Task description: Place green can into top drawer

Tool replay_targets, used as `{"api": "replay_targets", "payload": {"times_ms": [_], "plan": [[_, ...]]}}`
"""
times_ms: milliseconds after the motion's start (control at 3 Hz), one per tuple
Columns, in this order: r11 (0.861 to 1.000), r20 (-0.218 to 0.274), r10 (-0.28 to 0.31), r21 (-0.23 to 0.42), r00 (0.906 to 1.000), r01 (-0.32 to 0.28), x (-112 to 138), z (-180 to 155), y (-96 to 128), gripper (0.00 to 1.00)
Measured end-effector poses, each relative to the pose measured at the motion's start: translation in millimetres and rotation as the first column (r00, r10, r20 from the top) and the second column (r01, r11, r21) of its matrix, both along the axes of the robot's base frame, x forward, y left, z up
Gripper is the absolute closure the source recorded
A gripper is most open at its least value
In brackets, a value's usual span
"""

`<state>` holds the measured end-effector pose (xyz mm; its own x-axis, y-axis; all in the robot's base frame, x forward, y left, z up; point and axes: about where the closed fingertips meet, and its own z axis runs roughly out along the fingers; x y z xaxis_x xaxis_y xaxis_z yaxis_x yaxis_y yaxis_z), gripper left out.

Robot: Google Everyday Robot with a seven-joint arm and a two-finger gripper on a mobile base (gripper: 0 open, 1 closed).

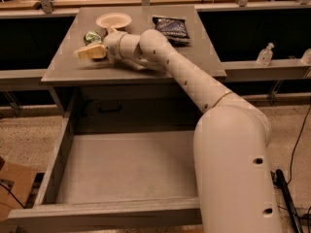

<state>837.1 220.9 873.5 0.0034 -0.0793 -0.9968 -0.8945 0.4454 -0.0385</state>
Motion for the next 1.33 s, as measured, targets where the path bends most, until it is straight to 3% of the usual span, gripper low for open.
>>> {"api": "replay_targets", "payload": {"times_ms": [333,1333], "plan": [[1.0,0.0,0.01,0.004,0.9999,-0.01,-1,6,12,0.16],[0.996,-0.041,-0.051,-0.072,0.9979,0.048,-4,-14,-1,0.84]]}}
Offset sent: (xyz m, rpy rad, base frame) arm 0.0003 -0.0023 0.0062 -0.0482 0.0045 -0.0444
